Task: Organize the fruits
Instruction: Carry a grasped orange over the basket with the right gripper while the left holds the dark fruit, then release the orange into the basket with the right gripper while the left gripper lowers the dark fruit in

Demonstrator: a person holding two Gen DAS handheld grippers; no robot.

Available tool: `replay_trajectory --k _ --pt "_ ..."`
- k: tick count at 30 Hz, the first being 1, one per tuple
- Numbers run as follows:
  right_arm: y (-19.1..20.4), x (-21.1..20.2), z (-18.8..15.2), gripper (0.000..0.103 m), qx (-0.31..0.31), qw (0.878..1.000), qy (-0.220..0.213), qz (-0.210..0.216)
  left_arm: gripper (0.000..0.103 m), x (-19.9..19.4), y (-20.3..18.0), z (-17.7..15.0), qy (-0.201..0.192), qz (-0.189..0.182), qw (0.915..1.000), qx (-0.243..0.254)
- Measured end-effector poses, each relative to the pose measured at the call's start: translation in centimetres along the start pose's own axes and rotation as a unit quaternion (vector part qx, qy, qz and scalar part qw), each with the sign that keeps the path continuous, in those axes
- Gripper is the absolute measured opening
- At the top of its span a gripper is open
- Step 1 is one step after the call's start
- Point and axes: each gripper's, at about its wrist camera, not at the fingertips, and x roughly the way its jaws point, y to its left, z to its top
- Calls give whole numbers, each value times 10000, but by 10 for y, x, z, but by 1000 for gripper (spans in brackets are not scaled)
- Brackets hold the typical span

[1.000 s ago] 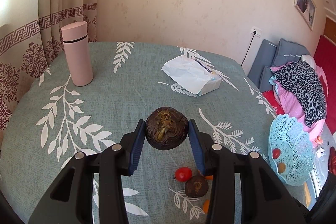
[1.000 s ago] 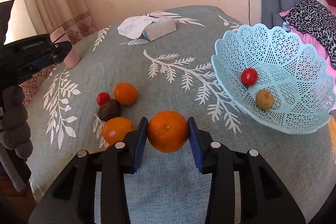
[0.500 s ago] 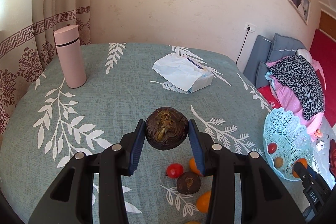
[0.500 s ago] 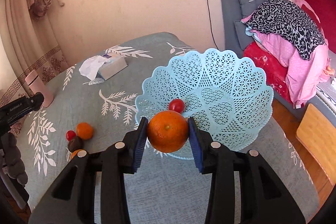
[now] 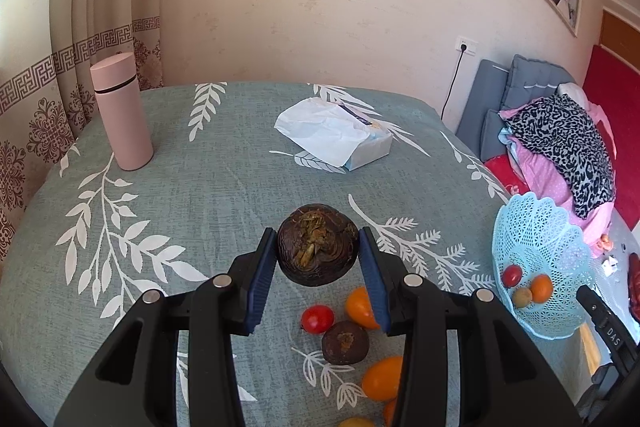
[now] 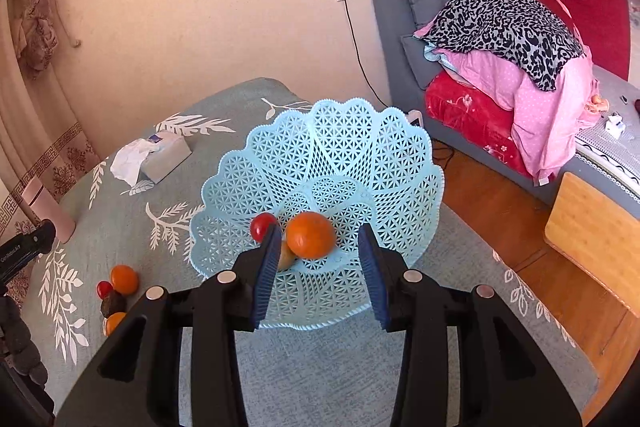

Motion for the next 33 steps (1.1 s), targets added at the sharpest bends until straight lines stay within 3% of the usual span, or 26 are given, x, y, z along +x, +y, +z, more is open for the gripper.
replay_trajectory --k 12,20,23,26,33 --pt "-14 -16 8 41 237 9994 -267 -3 42 -6 -33 -8 -35 -262 9990 372" --pt "-27 -29 20 41 431 9978 -508 12 42 -6 -73 -11 54 -641 9955 701" --pt "-33 -34 23 42 502 9972 -552 22 42 -7 -93 -14 64 -793 9930 876" --pt "-38 -41 27 54 600 9960 -660 1 42 -6 -116 -18 106 -976 9895 1061" --pt "-44 -54 33 55 684 9942 -836 19 42 -2 -164 -30 195 -1411 9797 1410"
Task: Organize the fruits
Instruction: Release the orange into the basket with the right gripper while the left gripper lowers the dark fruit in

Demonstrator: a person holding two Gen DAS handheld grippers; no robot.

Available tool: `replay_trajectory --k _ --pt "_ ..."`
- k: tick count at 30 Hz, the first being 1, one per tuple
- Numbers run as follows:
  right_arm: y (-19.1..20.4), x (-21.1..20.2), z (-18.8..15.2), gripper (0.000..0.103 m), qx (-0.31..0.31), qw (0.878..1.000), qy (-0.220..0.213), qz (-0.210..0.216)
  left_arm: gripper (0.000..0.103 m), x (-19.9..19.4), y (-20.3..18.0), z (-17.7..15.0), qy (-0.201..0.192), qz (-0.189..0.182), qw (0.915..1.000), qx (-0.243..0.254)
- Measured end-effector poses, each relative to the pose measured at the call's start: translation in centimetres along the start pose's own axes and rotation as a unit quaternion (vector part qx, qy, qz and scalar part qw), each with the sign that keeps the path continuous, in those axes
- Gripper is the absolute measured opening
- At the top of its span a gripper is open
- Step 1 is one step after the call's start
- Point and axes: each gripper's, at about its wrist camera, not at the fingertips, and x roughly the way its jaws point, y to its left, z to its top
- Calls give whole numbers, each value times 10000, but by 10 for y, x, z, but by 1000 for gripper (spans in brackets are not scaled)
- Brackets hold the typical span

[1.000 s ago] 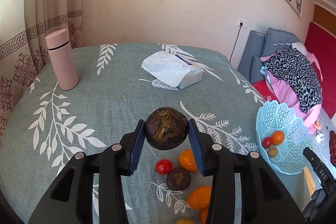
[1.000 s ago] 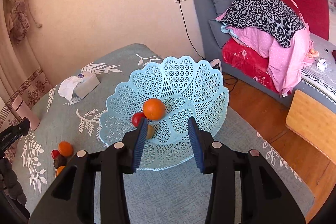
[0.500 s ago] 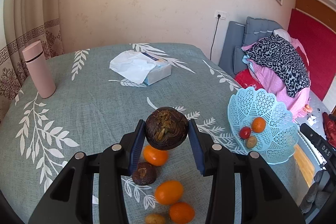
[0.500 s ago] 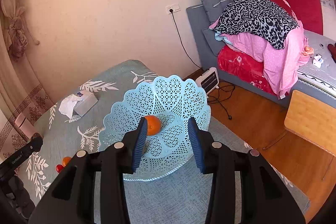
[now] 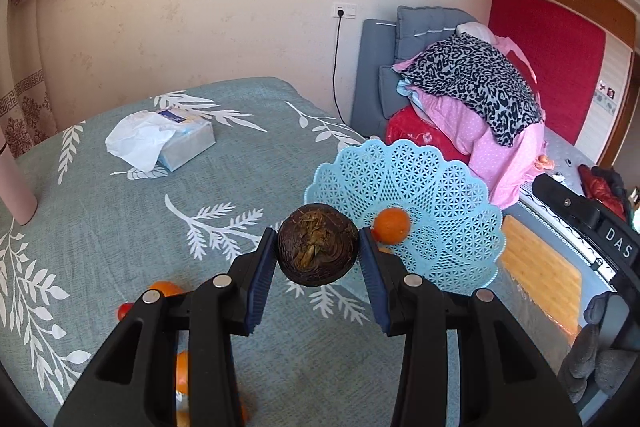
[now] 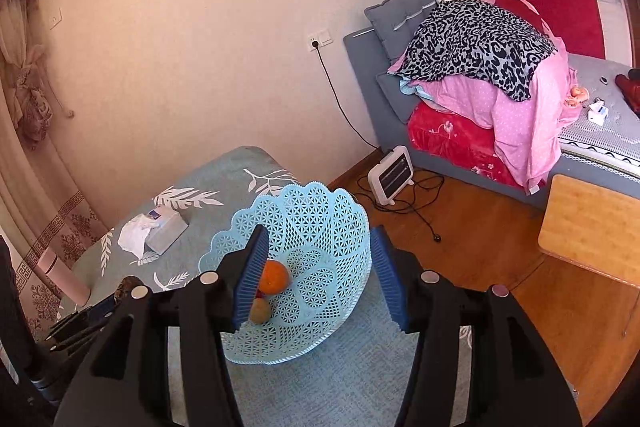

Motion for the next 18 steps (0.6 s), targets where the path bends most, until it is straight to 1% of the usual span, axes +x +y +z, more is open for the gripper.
replay_trajectory --k 6,7,8,9,10,12,14,18 --pt "-2 0 1 55 64 10000 21 21 42 13 -30 0 46 -391 9991 153" --pt "-1 0 1 55 59 10000 24 29 47 15 -33 0 40 -438 9989 150" --pt "0 -1 1 55 49 10000 17 32 55 15 -36 0 20 -448 9989 141" --pt "1 -1 0 55 42 10000 11 35 77 13 -37 0 -35 -436 9990 117" --pt "1 -1 1 55 40 10000 6 41 82 10 -37 -1 -137 -414 9990 97" --pt "1 -2 1 55 49 10000 -8 39 82 5 -34 0 -196 -359 9991 125" --pt "0 -2 1 55 68 10000 -8 32 82 2 -27 1 -214 -302 9993 53" --pt "3 0 -2 60 48 10000 13 22 82 -7 -9 3 -291 -118 9994 -127"
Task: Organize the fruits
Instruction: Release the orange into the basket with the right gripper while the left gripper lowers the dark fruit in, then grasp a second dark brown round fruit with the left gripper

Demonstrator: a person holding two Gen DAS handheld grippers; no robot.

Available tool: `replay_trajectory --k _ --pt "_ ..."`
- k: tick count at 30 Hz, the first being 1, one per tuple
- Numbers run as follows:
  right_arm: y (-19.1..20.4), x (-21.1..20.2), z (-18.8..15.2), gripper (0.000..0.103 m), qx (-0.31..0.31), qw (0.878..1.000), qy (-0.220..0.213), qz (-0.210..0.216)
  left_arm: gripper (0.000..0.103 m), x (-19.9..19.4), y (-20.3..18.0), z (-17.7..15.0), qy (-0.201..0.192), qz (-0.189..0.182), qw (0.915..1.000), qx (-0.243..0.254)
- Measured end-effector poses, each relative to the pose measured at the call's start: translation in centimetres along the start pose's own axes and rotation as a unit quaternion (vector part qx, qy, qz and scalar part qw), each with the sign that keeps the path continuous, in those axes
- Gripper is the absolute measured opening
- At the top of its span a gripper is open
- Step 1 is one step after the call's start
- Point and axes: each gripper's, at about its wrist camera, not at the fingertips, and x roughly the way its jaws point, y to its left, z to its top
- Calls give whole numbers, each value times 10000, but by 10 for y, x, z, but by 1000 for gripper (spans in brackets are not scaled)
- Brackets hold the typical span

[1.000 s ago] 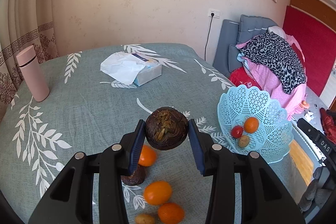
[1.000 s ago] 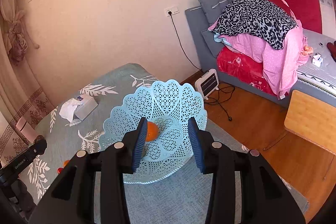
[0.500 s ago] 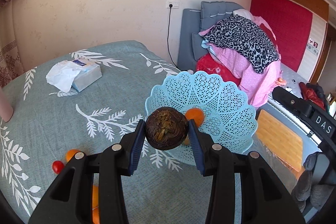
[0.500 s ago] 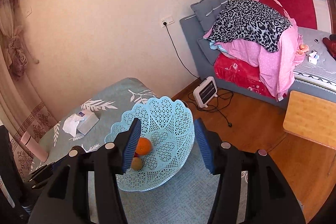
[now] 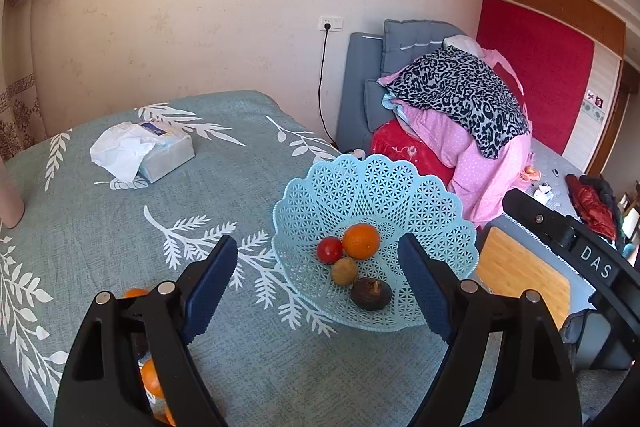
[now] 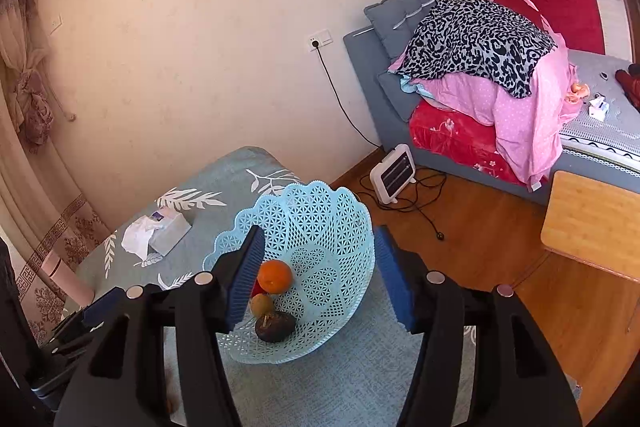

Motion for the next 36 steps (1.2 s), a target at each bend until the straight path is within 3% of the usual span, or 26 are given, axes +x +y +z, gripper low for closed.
replay_trajectory --k 12,21,28,36 --pt "12 4 -9 61 -146 9998 123 95 85 -31 56 6 -200 615 9975 -301" --pt "27 12 -21 61 -359 9986 314 233 88 -49 117 -1 -191 1192 9904 -678" --pt "42 21 -36 61 -560 9964 529 342 88 -48 156 -15 16 1431 9840 -1058" --pt "55 28 -50 61 -759 9933 731 471 88 -24 164 -43 576 1423 9802 -1250"
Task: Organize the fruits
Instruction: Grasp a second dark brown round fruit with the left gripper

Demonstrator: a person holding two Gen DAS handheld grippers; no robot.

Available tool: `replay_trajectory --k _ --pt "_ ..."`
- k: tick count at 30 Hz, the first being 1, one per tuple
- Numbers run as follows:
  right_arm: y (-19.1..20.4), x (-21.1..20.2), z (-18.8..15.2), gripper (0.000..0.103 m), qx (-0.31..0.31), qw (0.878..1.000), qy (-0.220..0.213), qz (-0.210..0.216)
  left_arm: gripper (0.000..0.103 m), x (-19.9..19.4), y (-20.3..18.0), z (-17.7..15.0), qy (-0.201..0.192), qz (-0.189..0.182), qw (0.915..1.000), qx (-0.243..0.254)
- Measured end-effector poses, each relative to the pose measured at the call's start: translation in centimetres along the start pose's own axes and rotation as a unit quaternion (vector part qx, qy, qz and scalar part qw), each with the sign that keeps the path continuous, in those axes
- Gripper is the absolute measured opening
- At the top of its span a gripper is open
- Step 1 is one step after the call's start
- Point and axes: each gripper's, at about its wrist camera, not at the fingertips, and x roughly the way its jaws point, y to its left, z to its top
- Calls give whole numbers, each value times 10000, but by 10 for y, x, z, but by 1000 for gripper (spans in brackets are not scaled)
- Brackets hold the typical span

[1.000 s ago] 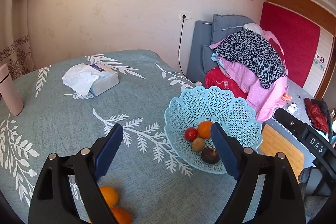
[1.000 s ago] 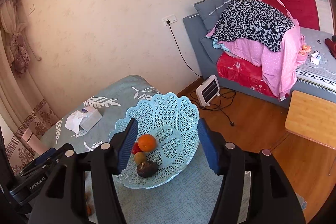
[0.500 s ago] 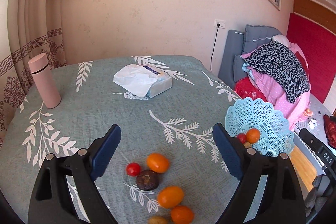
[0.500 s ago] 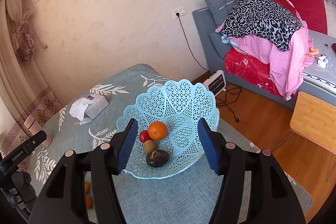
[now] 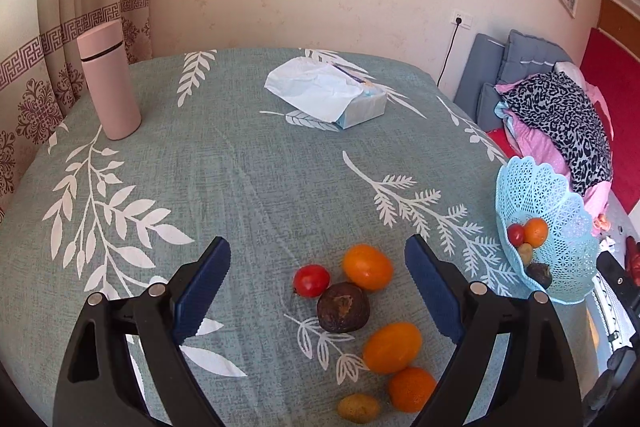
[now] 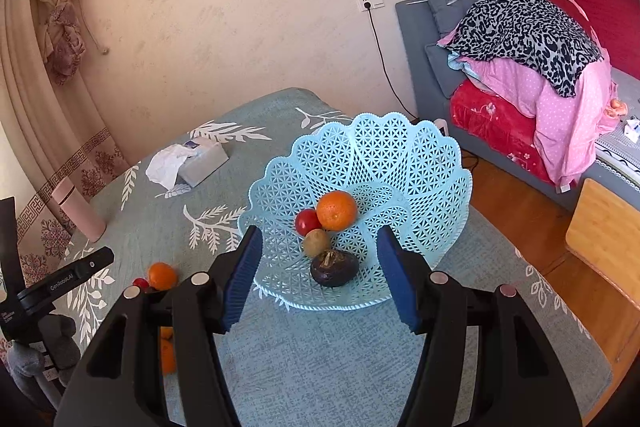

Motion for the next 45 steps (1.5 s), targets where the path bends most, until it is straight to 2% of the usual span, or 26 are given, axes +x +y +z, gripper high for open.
replay_trajectory --k 2,7,15,19,21,23,25,30,34,41,45 --pt "2 3 -2 61 -30 10000 56 19 87 7 0 -7 153 44 9999 -36" --pt "7 7 -7 61 -108 9998 140 60 78 24 2 -19 545 40 9984 -155" --pt "15 13 -15 61 -208 9993 273 118 75 38 -9 -31 805 -37 9967 -58" --pt "21 17 -20 61 -289 9988 367 176 65 53 -4 -34 1019 -25 9946 -191" --pt "24 17 -22 61 -345 9983 410 212 63 51 -3 -34 977 -50 9950 -205" --pt "27 19 -25 61 -395 9979 451 246 53 49 -2 -33 965 -193 9949 -238" --pt "30 20 -27 61 -446 9974 493 284 39 47 -4 -33 967 -304 9946 -225" --pt "39 21 -32 61 -605 9958 567 393 39 34 -3 -31 864 -295 9956 -211" --pt "48 24 -36 61 -732 9934 697 546 39 15 5 -26 604 -244 9975 -288" --pt "74 28 -45 61 -979 9861 974 922 39 -19 26 -24 79 148 9990 -420" --pt "93 37 -47 61 -1062 9794 1231 1201 39 -31 39 -29 -89 363 9981 -498"
